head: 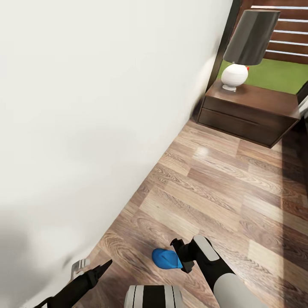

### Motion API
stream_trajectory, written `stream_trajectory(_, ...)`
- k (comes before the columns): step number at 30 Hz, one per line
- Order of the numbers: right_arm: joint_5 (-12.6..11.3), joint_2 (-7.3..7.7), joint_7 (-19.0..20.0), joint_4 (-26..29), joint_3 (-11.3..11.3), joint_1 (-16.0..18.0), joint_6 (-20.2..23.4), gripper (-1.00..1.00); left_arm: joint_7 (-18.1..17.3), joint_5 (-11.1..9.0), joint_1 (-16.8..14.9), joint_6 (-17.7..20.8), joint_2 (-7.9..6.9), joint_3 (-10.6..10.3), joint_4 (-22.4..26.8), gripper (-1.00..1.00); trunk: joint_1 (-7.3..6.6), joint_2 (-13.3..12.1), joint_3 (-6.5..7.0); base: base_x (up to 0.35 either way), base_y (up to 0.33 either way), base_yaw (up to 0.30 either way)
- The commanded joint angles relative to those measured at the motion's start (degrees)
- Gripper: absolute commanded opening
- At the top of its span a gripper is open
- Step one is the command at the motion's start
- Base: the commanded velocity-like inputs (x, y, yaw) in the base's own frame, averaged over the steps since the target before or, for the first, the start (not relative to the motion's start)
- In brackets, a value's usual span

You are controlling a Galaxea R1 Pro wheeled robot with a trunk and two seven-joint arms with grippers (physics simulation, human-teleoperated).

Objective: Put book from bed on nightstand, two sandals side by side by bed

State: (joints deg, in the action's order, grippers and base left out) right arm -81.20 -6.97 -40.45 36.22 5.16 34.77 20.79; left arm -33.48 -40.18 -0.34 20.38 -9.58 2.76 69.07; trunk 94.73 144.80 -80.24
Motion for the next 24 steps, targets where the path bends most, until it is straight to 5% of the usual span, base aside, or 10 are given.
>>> stream_trajectory(1,-0.21,0.03,-0.33,0.08,0.10,0.02,0.13,1.00,-0.09,-0.51,-0.02,0.53,0.00,0.05,0.01,1.00,-0.01,0.01,-0.04,0.000,0.000,0.024)
stream_trajectory(20,-0.25,0.12,-0.33,0.08,-0.28,0.02,-0.16,1.00,-0.09,-0.51,-0.02,0.53,0.04,0.05,0.01,1.00,-0.01,0.01,-0.04,0.000,0.000,0.064)
stream_trajectory(24,-0.24,0.18,-0.33,0.08,-2.51,0.01,-0.47,1.00,-0.09,-0.51,-0.02,0.53,0.05,0.05,0.01,1.00,-0.01,0.01,-0.04,0.000,0.000,0.001)
